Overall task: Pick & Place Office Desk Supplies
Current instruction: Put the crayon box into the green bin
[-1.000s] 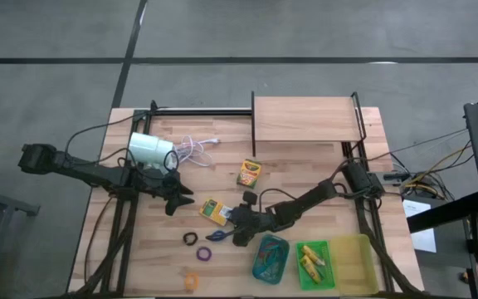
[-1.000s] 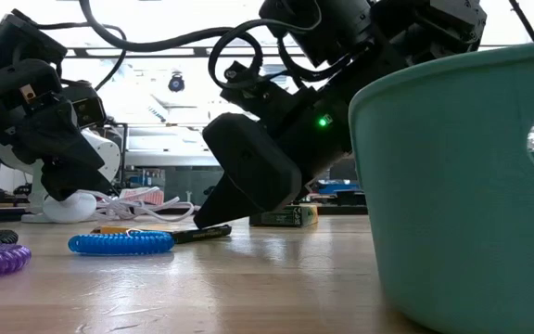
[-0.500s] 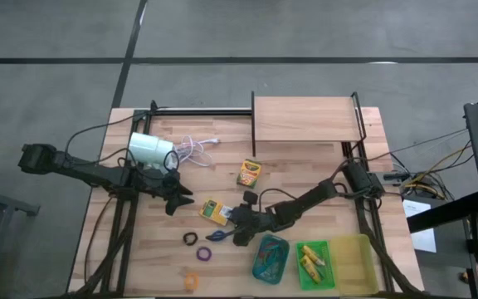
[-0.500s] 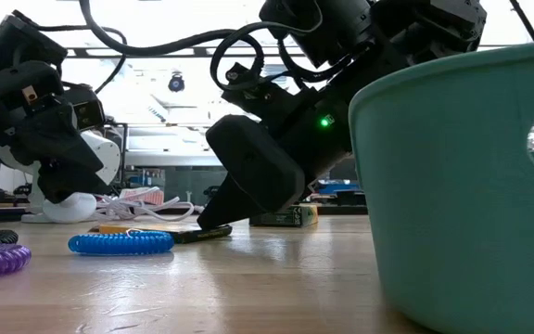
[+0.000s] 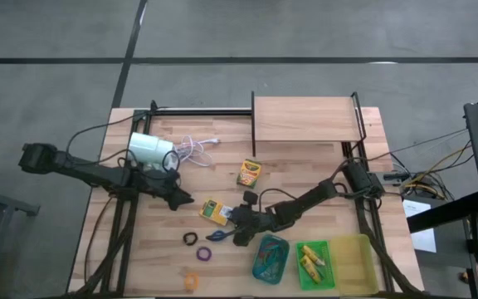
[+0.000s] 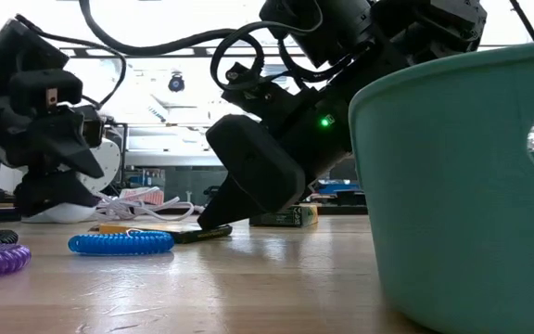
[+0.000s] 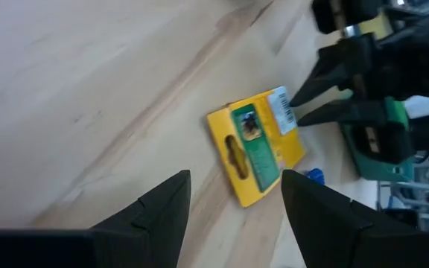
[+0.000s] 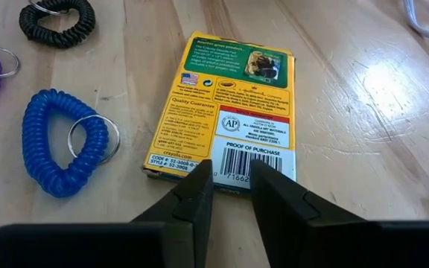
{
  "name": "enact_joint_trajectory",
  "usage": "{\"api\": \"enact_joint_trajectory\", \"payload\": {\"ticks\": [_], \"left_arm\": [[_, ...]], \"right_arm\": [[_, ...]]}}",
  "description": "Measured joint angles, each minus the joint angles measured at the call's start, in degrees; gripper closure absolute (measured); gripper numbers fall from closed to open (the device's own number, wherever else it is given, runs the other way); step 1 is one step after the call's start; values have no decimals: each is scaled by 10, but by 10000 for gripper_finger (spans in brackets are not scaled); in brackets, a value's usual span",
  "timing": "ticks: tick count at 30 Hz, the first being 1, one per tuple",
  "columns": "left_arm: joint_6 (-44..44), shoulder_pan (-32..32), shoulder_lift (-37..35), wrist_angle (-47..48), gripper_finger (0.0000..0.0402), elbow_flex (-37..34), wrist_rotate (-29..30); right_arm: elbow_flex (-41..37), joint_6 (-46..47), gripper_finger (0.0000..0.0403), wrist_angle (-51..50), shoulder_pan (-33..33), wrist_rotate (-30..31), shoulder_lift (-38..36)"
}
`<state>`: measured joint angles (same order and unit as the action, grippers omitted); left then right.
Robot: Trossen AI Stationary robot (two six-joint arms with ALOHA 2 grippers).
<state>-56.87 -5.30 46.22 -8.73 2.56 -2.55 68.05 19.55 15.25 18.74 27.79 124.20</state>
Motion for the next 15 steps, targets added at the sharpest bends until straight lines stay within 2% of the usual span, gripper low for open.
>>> {"api": "enact_joint_trajectory", "payload": {"ticks": [4,9,15], "left_arm": [[-2,0,40,-9,186,0,0],[-2,0,107,-65,186,1,1],[-1,0,193,-85,186,38,-2]], "right_arm": [[0,0,320,0,0,0,0],[0,0,319,0,0,0,0],[0,0,314,0,0,0,0]]}}
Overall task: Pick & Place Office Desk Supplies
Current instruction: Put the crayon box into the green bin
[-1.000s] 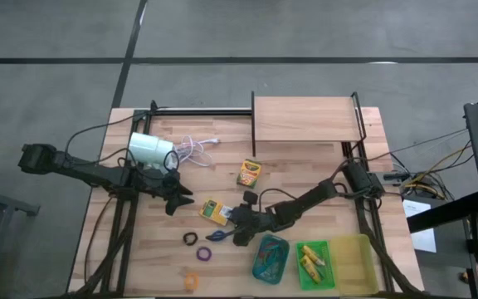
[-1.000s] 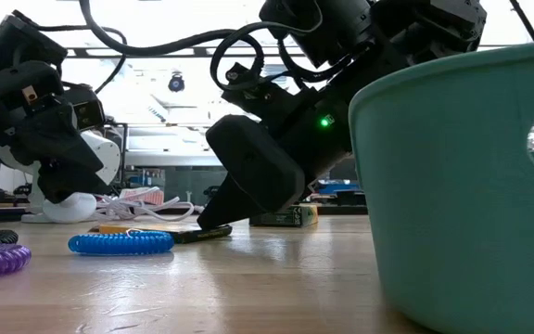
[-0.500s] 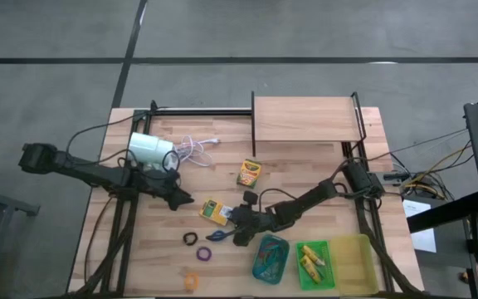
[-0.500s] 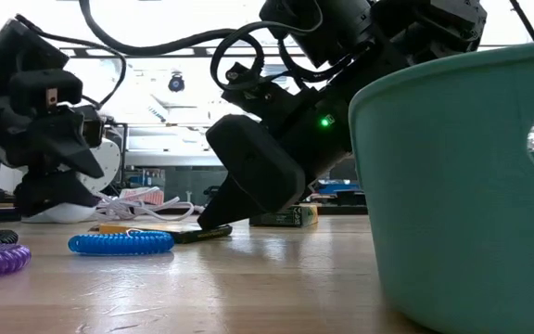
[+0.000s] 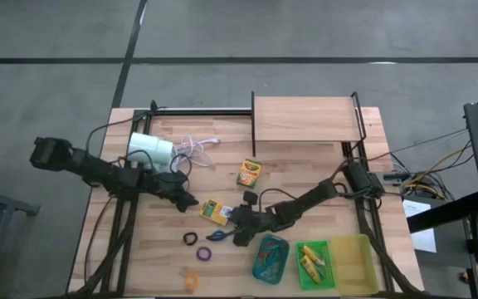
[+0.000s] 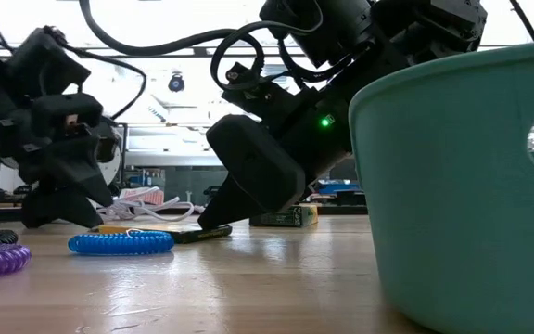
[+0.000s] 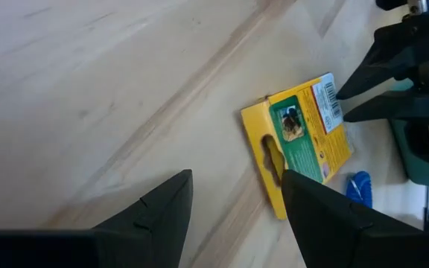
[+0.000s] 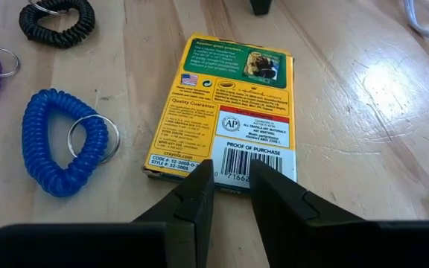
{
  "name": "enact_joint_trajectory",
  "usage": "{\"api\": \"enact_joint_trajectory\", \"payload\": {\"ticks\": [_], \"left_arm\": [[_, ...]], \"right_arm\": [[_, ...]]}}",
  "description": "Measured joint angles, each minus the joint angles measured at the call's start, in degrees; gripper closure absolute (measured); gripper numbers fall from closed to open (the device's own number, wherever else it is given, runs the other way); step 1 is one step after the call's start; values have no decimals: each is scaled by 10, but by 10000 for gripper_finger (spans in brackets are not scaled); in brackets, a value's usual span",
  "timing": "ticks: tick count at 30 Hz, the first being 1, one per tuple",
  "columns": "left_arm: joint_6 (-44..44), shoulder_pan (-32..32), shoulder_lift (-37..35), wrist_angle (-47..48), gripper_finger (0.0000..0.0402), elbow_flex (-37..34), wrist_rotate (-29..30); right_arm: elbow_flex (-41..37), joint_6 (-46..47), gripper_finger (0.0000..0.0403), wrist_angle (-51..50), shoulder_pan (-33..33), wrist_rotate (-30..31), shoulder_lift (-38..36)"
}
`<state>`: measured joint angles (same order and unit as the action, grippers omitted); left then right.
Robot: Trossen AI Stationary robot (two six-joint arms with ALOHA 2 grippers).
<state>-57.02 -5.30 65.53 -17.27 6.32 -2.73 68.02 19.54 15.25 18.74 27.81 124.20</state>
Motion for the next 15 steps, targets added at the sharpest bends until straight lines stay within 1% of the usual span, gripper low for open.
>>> {"api": "enact_joint_trajectory", "payload": {"ticks": [5,8,15], "left_arm": [[13,0,68,-9,186,39,-15],[15,0,95,-11,186,54,-28],[14,0,111,2,189,76,-42]], "right_arm": [[0,0,320,0,0,0,0],[0,0,325,0,0,0,0],[0,0,330,0,0,0,0]]}}
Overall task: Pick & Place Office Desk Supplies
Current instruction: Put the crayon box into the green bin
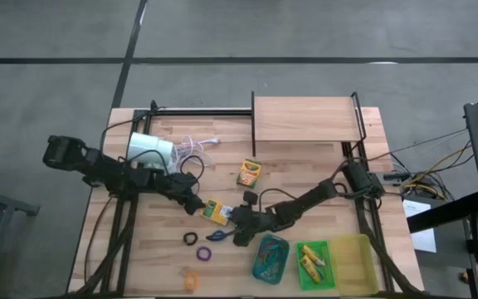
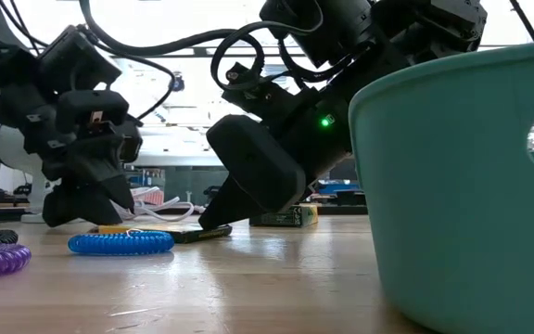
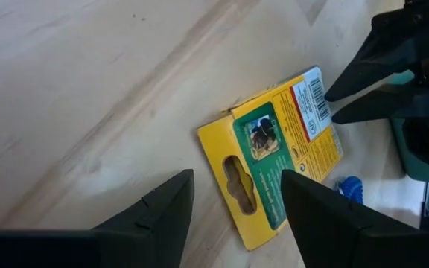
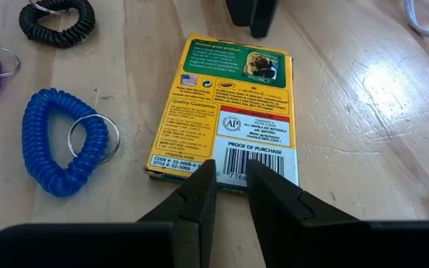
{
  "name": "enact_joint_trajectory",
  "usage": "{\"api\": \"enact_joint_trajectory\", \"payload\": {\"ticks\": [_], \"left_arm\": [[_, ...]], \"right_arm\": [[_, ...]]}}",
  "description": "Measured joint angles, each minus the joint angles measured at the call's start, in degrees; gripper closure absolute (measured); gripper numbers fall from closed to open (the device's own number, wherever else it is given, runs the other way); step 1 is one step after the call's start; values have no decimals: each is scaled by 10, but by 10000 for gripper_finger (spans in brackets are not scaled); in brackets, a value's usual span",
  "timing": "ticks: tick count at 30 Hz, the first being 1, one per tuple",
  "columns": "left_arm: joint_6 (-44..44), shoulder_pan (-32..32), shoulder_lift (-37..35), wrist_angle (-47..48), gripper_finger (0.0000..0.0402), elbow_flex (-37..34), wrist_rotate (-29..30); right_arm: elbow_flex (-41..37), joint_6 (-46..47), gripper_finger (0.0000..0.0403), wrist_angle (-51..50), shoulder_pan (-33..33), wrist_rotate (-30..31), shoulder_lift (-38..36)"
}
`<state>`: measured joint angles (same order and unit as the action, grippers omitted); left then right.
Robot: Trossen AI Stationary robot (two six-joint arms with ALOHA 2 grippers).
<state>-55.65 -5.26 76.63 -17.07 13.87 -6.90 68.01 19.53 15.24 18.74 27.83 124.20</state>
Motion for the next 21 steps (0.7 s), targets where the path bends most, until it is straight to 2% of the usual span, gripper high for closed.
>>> {"api": "enact_joint_trajectory", "payload": {"ticks": [21], "left_arm": [[-3,0,1,5,193,2,-15]], "right_arm": [[-5,5,328,1,0,-18,-1]]}}
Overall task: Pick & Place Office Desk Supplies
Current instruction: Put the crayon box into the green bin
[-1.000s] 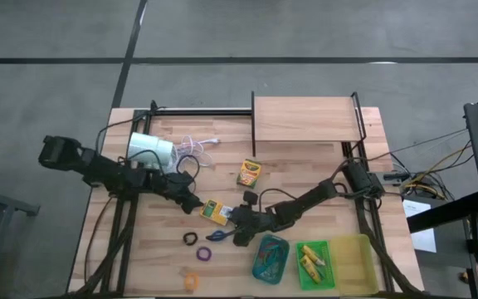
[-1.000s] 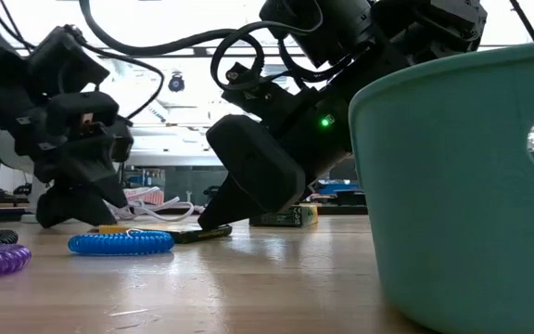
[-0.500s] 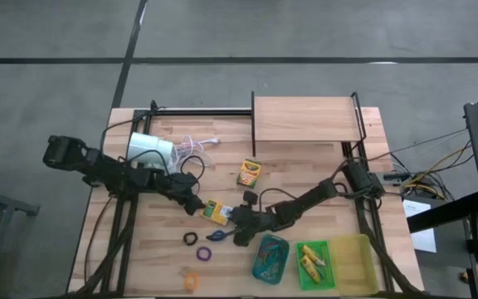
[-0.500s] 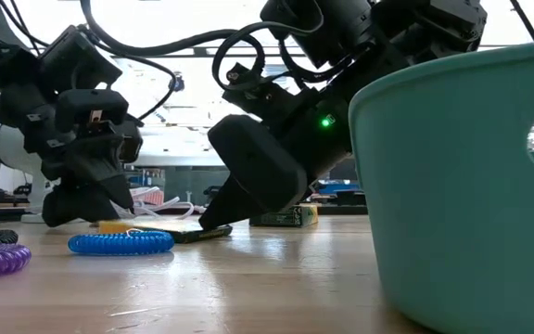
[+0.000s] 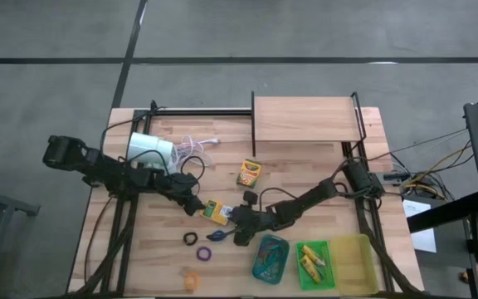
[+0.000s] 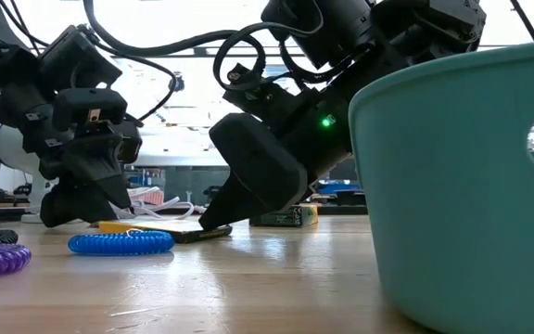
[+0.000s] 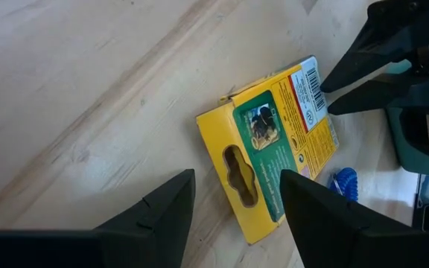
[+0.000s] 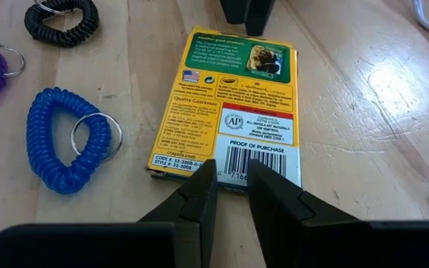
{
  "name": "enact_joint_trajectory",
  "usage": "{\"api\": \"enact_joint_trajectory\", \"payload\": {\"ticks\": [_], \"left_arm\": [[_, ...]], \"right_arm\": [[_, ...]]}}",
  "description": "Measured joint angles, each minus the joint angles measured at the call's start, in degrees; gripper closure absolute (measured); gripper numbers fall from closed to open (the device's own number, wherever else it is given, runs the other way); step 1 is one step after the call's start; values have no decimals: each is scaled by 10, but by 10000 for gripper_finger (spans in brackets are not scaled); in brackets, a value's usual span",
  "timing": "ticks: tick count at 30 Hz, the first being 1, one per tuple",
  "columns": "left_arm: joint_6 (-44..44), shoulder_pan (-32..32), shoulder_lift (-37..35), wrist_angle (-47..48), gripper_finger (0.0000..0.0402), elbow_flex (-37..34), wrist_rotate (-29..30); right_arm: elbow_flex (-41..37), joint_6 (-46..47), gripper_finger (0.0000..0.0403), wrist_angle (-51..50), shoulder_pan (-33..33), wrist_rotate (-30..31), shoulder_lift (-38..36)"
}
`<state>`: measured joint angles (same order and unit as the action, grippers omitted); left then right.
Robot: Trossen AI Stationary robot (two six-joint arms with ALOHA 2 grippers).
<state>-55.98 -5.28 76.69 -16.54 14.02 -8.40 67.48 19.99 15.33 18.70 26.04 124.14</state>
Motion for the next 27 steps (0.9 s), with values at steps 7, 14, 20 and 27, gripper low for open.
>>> {"api": "enact_joint_trajectory", "payload": {"ticks": [7,14,20,27], "left_arm": [[0,0,0,-2,193,0,0],[-9,0,0,-2,197,0,0],[-9,0,0,-4,197,0,-2],[-9,0,1,-9,198,-1,-8]], "right_arm": [[0,0,328,-1,0,-4,0],[0,0,335,-1,0,-6,0],[0,0,328,-1,0,-7,0],[0,0,334,-2,0,-7,0]]}}
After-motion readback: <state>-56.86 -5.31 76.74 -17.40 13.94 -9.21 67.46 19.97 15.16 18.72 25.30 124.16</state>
